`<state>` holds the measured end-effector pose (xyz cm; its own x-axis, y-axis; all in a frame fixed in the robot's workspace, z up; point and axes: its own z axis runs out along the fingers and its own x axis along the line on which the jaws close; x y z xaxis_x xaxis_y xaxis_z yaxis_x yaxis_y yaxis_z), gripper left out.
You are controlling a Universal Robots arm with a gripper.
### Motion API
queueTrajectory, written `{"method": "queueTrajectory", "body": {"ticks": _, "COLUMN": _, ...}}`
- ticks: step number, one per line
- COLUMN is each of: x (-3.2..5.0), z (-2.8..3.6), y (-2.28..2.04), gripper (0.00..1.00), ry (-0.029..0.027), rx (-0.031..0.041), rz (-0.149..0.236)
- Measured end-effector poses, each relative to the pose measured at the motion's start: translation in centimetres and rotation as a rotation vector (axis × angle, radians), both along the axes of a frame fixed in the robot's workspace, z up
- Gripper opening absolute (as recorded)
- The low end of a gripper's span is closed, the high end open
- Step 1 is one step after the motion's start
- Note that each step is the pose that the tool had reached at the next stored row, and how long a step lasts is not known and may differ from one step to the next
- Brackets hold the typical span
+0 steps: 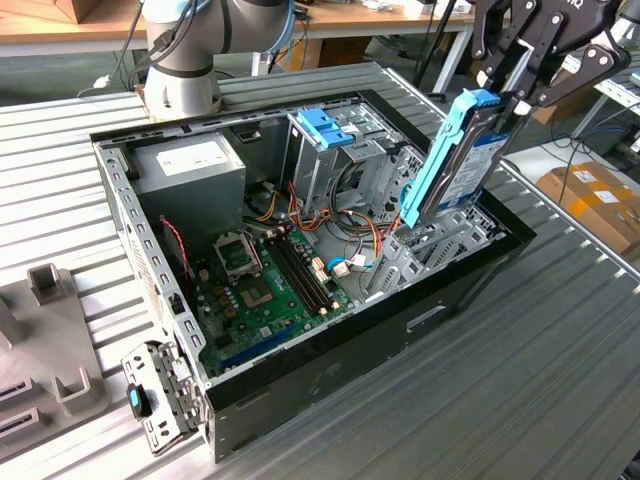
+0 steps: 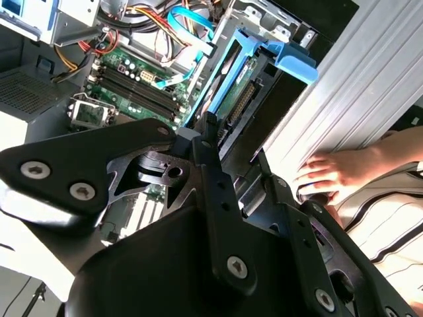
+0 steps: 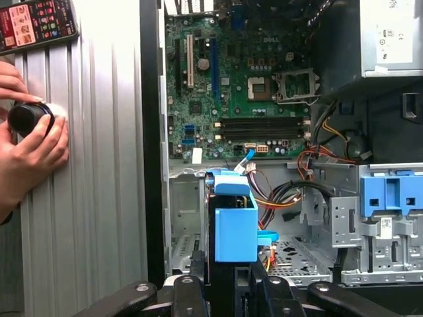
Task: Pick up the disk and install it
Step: 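Pick up the disk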
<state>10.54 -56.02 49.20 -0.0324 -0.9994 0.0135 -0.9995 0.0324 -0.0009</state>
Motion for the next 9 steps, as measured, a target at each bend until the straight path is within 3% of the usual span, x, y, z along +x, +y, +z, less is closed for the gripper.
{"method": "queueTrajectory", "body": {"ticks": 5, "x": 0.51, "z": -0.22, "y": 0.00, "gripper": 0.35, "ry": 0.0001, "rx": 0.0003, "rz": 0.000}}
{"method": "queueTrajectory", "body": {"ticks": 9, "x": 0.62, "z": -0.77, "y": 0.00, "gripper": 0.35, "ry": 0.0001, "rx": 0.0000, "rz": 0.000}}
